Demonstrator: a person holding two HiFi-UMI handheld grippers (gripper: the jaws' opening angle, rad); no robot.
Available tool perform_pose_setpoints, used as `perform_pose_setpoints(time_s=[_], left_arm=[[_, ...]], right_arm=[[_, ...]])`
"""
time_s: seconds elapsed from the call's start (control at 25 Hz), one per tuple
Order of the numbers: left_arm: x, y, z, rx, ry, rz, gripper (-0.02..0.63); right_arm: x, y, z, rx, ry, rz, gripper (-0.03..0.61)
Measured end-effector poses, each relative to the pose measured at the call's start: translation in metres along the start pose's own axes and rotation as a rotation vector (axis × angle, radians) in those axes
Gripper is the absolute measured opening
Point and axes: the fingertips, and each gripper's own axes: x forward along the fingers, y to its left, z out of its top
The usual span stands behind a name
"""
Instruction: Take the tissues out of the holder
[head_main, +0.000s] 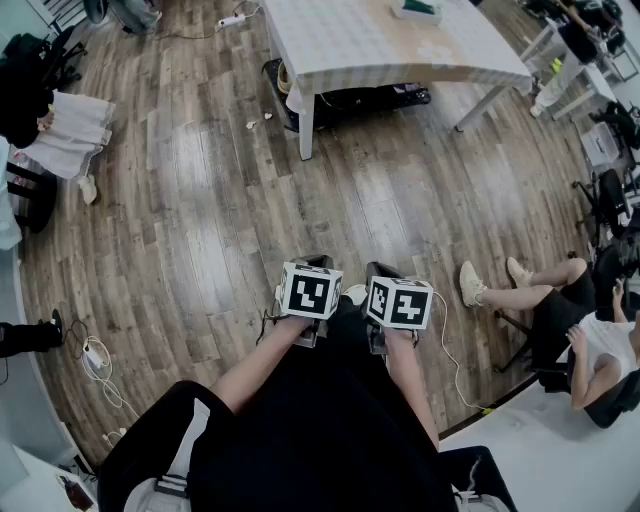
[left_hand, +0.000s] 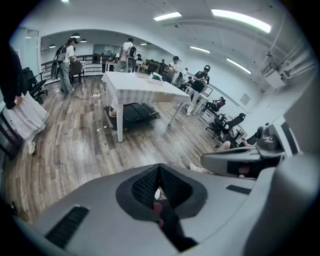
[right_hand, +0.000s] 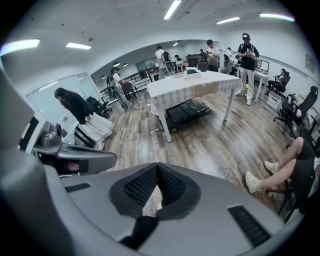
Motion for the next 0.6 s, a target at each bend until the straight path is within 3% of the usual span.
perform_pose_setpoints(time_s=[0.6], left_arm=[[-0.0012,-0.004,0.0034,0.05,0.007,-0.028,0.0]], right_arm=[[-0.0057,0.0094,0.0015,0.039,-0.041,0.019,0.012]])
